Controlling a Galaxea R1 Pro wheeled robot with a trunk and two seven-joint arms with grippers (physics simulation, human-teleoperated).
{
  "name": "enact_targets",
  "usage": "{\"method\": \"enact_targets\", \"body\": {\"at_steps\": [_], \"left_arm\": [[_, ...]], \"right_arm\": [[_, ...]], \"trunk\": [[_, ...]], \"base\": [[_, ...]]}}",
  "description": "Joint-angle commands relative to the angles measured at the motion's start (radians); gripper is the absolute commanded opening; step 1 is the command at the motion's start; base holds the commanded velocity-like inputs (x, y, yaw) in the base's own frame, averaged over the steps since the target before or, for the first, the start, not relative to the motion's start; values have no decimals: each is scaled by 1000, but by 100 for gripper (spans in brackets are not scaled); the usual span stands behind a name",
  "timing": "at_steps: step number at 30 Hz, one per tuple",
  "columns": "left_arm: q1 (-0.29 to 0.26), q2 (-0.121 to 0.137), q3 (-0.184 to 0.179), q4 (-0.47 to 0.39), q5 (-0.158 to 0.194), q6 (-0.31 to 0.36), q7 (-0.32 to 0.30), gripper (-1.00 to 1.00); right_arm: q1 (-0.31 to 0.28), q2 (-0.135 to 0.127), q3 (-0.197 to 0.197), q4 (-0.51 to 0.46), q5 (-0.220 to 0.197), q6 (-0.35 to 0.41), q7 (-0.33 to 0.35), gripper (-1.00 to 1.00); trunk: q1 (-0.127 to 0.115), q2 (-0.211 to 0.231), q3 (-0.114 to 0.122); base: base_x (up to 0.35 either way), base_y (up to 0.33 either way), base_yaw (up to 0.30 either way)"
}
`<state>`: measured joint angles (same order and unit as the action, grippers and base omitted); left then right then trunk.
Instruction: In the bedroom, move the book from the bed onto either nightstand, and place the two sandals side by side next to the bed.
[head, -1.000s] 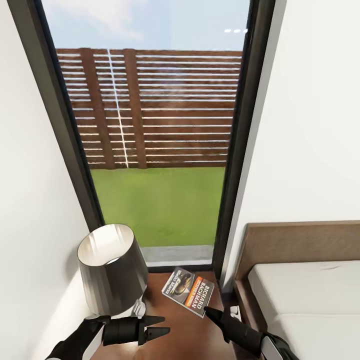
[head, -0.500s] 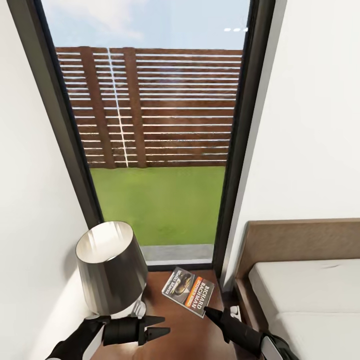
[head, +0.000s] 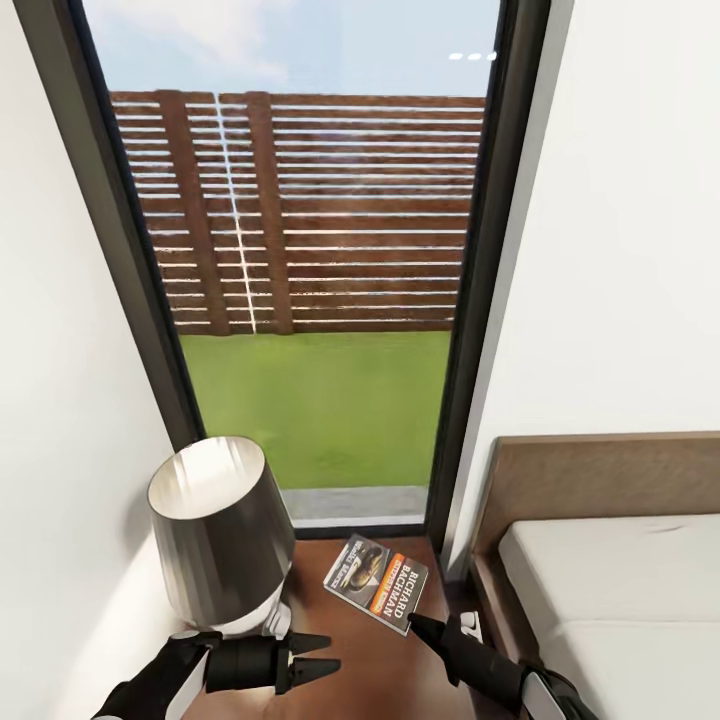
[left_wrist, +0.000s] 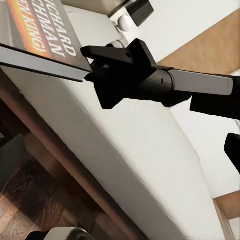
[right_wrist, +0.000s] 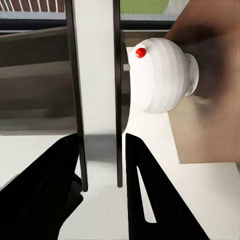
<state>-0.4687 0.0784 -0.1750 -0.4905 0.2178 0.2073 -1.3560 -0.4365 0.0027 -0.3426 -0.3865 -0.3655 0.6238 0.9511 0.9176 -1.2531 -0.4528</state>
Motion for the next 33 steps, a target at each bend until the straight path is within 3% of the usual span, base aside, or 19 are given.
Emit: {"method": "enact_targets", "body": {"at_steps": [1,33], "left_arm": [[-1,1,-7,0,9,11,-2,100],[-1,1,-7,0,9,9,-1,100]], "right_arm": [[0,0,-3,0,-4,7,0,-100],[0,0,-3,0,-4,7,0,-100]], "trunk": [[4,-8,-4],[127,-232,-105]], "base": [[0,0,0],[0,0,0]]}}
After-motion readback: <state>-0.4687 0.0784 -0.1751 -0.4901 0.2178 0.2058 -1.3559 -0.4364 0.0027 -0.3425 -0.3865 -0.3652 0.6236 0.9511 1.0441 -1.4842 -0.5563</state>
